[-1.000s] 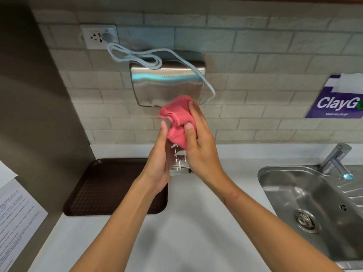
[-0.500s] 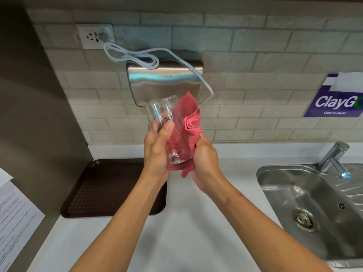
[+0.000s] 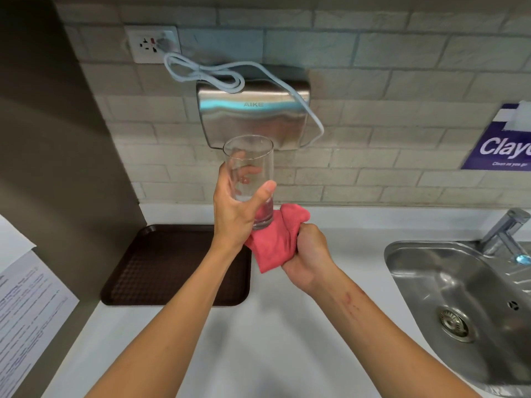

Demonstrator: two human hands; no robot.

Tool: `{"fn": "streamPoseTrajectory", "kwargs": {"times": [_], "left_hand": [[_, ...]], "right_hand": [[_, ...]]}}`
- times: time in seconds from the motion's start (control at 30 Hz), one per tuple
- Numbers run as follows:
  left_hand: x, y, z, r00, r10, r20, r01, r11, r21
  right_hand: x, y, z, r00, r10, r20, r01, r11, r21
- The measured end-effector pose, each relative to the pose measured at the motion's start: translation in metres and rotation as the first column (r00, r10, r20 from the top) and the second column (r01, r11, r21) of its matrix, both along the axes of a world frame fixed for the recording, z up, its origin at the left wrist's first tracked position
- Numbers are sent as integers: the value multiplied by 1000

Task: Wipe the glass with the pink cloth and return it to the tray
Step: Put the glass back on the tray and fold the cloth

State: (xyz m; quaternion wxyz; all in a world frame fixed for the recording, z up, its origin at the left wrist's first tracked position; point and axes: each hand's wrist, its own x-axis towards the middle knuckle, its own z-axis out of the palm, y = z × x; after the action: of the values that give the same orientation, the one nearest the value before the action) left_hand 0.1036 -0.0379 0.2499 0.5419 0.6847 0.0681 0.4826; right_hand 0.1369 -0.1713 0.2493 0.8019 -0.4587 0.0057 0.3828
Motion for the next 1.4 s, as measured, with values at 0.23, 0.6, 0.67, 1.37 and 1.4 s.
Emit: {"fn": "streamPoseTrajectory", "kwargs": {"times": [0.23, 0.6, 0.67, 1.37, 1.4], "left_hand": [[-7, 21, -37, 987, -30, -156, 26, 999, -26], [-31, 60, -159, 782, 145, -606, -202, 979, -27], [-33, 59, -177, 745, 192, -639, -274, 961, -31], [-28, 56, -235, 641, 202, -741, -350, 935, -48], [-30, 55, -234, 663, 156, -732, -328, 940, -96]], "right_hand": [[11, -25, -21, 995, -100, 31, 104, 971, -214], [30, -66, -45, 972, -233, 16, 232, 955, -186], [28, -68, -45, 972, -234, 22, 234, 954, -189], [30, -67, -59, 991, -126, -31, 122, 986, -115], [31, -68, -59, 992, -118, -37, 114, 988, -105]]}}
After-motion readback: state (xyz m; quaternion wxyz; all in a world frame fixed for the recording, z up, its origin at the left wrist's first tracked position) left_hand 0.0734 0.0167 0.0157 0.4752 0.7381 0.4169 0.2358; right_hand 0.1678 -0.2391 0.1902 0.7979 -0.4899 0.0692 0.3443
